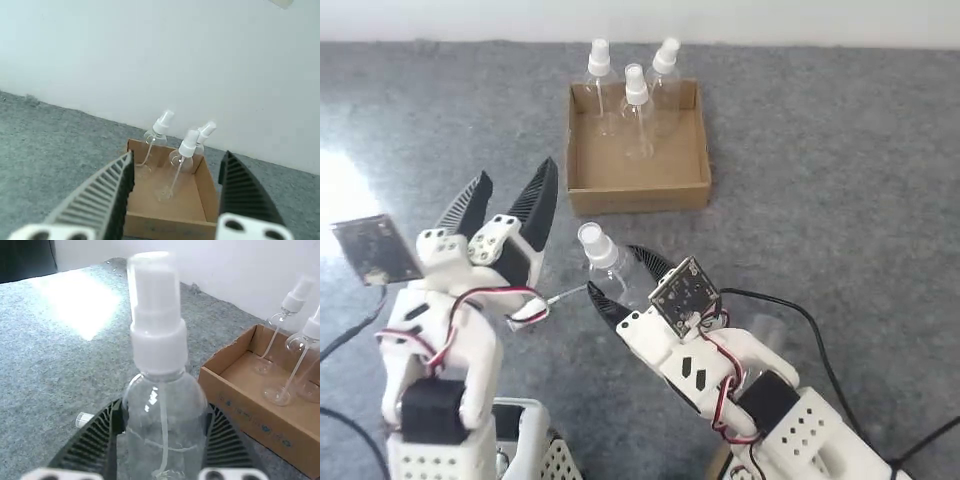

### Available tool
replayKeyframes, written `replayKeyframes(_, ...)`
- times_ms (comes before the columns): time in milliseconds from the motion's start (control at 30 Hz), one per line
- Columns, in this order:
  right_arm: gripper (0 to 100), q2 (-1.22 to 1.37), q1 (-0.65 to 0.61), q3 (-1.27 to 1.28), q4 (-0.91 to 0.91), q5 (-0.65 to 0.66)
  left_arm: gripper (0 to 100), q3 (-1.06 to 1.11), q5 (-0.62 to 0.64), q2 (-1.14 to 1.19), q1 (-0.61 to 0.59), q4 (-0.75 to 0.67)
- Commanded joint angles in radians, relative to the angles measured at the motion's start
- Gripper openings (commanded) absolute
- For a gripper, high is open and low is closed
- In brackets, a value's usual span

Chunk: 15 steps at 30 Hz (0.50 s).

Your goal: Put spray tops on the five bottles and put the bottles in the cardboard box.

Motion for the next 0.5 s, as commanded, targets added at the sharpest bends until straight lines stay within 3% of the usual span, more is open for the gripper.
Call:
replayKeyframes(0,8.0,-0.051,0.016,-0.018,-0.022,0.011,26,0.059,0.009,-0.005,-0.005,-0.103)
replayKeyframes(267,8.0,-0.228,0.079,0.025,-0.015,0.011,26,0.153,0.008,0.0,0.003,-0.209)
replayKeyframes(467,8.0,-0.302,0.097,0.064,-0.015,0.011,26,0.168,-0.135,-0.003,0.183,-0.169)
